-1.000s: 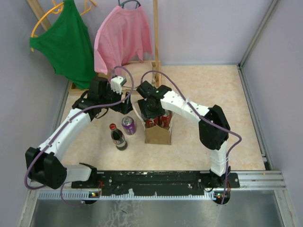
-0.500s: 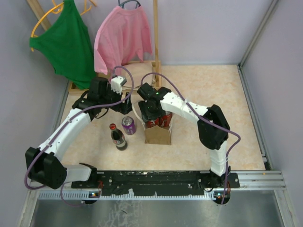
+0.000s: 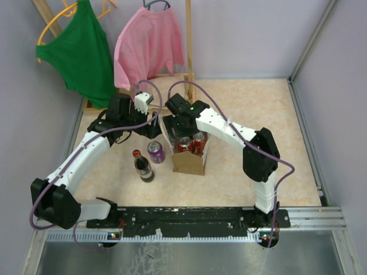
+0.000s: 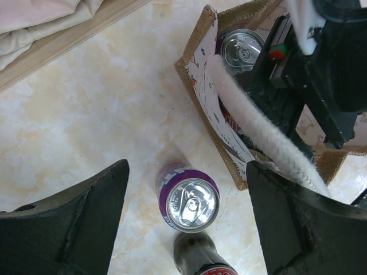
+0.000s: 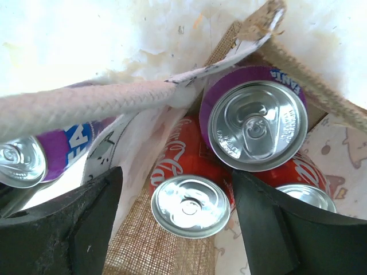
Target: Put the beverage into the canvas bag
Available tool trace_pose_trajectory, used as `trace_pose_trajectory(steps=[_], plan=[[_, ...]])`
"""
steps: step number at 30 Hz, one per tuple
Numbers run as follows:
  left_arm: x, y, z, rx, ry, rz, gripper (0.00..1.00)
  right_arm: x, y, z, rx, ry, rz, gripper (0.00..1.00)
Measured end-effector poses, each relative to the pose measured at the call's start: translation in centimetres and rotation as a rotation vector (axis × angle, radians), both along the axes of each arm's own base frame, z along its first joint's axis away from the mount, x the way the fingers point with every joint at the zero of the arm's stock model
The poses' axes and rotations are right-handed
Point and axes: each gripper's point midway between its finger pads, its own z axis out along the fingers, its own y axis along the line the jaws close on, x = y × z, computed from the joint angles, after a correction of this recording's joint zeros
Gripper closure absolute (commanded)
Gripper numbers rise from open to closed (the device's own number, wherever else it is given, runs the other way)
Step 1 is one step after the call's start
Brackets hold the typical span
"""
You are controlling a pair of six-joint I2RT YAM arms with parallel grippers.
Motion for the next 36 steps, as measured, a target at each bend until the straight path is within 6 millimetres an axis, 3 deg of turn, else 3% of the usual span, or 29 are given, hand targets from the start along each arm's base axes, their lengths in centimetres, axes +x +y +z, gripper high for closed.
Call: trace_pose_trajectory(steps=[4,12,15,19,21,26,28,30,32,36], plan=[[0.0,-0.1,0.0,-0.003,0.002,-0.003,0.12,0.2,0.2,1.1,0.020,-0.021,0.000,0.20],[-0.1,-0.1,0.0,-0.004,0.002,-0.003,0.12,0.2,0.1,1.2,0.016,-0.024,-0.002,0.22],[0.0,-0.1,0.0,-0.004,0.002,-0.002,0.11,0.6,0.3,2.4,0.026,-0.045,-0.007,0.23],[0.0,0.0,0.3,-0.009,-0.001,0.013,0.10,2.5,1.4,7.2,0.094,-0.145,-0.020,0.24],[0.1,0.2,0.9,-0.017,-0.015,0.031,0.09,3.6,2.0,10.9,0.143,-0.224,-0.023,0.24],[0.2,1.3,5.1,-0.082,-0.131,0.088,0.07,5.2,2.7,20.7,0.281,-0.418,-0.027,0.24],[0.1,2.0,6.4,-0.099,-0.168,0.109,0.07,5.5,2.7,23.1,0.317,-0.467,-0.027,0.23],[0.1,2.8,7.1,-0.104,-0.185,0.132,0.07,5.5,2.7,23.5,0.320,-0.475,-0.027,0.24],[0.3,4.0,6.9,-0.101,-0.182,0.164,0.07,5.6,2.8,22.5,0.303,-0.457,-0.024,0.24],[0.3,7.1,4.9,-0.111,-0.113,0.261,0.07,5.8,3.4,19.8,0.258,-0.405,0.000,0.26]])
